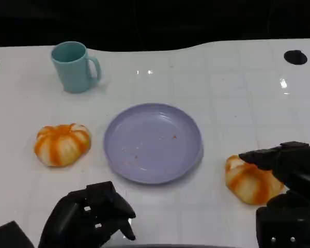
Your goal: Grasp the bread from the table and place it into the plate.
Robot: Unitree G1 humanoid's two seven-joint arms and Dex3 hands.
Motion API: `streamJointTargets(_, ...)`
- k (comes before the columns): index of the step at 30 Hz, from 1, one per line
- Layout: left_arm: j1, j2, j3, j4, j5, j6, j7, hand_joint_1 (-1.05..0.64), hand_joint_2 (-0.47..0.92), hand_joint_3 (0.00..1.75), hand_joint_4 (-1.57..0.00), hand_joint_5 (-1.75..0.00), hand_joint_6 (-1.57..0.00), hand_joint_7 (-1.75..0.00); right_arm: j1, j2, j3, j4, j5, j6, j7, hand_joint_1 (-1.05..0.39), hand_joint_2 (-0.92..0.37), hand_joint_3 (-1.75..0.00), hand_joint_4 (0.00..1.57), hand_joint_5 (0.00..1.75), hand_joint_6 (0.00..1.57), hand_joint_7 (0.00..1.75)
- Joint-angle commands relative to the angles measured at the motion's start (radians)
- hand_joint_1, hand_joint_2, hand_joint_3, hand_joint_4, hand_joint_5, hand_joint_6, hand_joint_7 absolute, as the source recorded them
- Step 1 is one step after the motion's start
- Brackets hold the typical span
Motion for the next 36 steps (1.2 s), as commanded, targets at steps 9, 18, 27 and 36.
streamJointTargets(9, 0.012, 0.001, 0.0, -0.024, 0.001, 0.009, 0.009, -0.88, 0.92, 0.06, -0.92, -1.41, -1.02, -0.95, -0.082, 0.009, 0.072, 0.128, 0.011, 0.036, -0.014, -0.32, -0.84, -0.01, 0.41, 0.14, 0.46, 0.0)
streamJointTargets(18, 0.013, -0.002, -0.002, -0.029, 0.001, 0.012, 0.01, -0.89, 0.92, 0.06, -0.92, -1.41, -1.02, -0.94, -0.119, 0.042, 0.083, 0.18, 0.054, 0.062, -0.016, -0.32, -0.87, -0.01, 0.43, 0.11, 0.47, 0.01)
streamJointTargets(27, 0.018, -0.006, -0.005, -0.037, 0.009, 0.012, 0.016, -0.88, 0.92, 0.06, -0.92, -1.41, -1.02, -0.95, -0.197, 0.093, 0.082, 0.321, 0.137, 0.126, -0.008, -0.3, -0.89, -0.01, 0.5, 0.1, 0.56, 0.03)
streamJointTargets(36, 0.025, -0.007, -0.005, -0.048, 0.005, 0.021, 0.014, -0.88, 0.92, 0.06, -0.92, -1.4, -1.01, -0.95, -0.282, 0.107, 0.166, 0.467, 0.084, 0.144, -0.06, -0.32, -0.89, 0.0, 0.58, 0.1, 0.62, 0.03)
